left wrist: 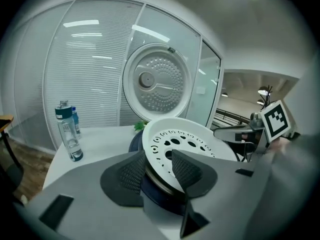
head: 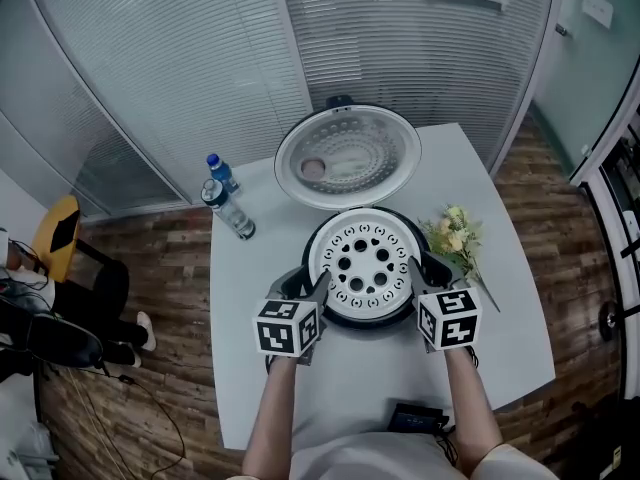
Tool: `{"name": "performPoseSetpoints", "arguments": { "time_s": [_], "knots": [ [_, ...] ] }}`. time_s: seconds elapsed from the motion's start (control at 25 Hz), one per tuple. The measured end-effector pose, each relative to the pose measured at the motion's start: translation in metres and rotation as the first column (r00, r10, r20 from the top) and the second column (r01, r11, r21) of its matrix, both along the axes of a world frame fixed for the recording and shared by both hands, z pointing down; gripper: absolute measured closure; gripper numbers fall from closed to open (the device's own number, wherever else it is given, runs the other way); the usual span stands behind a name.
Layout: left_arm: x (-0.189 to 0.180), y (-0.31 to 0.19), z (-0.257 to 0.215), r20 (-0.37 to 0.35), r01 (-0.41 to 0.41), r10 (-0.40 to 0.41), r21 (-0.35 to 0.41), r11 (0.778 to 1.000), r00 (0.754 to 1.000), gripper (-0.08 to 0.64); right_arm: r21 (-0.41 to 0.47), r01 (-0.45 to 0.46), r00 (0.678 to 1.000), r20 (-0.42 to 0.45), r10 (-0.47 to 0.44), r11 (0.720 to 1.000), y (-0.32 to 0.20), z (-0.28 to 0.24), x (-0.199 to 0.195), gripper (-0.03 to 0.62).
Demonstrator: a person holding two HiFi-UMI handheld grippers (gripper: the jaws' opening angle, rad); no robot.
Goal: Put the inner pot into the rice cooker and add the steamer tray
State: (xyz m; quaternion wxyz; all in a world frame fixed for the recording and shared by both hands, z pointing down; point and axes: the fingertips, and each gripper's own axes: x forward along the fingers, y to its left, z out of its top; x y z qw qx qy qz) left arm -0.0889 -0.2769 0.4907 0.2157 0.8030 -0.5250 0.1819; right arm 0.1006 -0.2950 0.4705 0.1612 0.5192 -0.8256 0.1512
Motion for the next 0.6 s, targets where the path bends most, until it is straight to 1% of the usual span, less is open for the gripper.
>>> {"name": "performPoseSetpoints", "arguments": {
  "time_s": [0.16, 0.32, 0.36, 0.4, 0.44, 0.48, 0.52, 0.6],
  "knots": [
    [0.002, -0.001, 0.002, 0.093, -0.016, 0.014, 0.019, 1.0, 0.996, 0.397, 0.011, 0.009, 0.999, -0.033, -0.009, 1.0, -0.001, 0.0, 0.0, 0.517],
    [0.0, -0.001, 0.003, 0.129, -0.016, 0.012, 0.026, 1.0, 0.992, 0.394, 0.021, 0.012, 0.998, -0.055, -0.011, 1.0, -0.001, 0.001, -0.002, 0.515],
    [-0.001, -0.001, 0.004, 0.161, -0.016, 0.012, 0.029, 0.999, 0.987, 0.391, 0.022, 0.015, 0.998, -0.064, -0.013, 1.0, 0.0, 0.001, -0.003, 0.515],
    [-0.002, -0.001, 0.006, 0.209, -0.022, 0.015, 0.032, 0.999, 0.978, 0.37, 0.022, 0.02, 0.997, -0.075, -0.018, 1.0, 0.001, 0.001, -0.003, 0.513],
    [-0.002, -0.001, 0.008, 0.26, -0.033, 0.022, 0.036, 0.999, 0.965, 0.342, 0.021, 0.027, 0.996, -0.085, -0.025, 0.999, 0.001, 0.001, -0.004, 0.499],
    [-0.001, -0.001, 0.01, 0.298, -0.046, 0.032, 0.039, 0.998, 0.954, 0.332, 0.021, 0.033, 0.995, -0.093, -0.031, 0.999, 0.002, 0.001, -0.005, 0.49],
    [0.001, -0.001, 0.011, 0.316, -0.057, 0.042, 0.039, 0.998, 0.948, 0.324, 0.021, 0.036, 0.995, -0.098, -0.034, 0.999, 0.002, 0.001, -0.006, 0.485],
    [0.005, 0.001, 0.014, 0.309, -0.066, 0.051, 0.038, 0.997, 0.95, 0.321, 0.024, 0.038, 0.994, -0.099, -0.035, 0.999, 0.004, 0.001, -0.006, 0.482]
  ]
}}
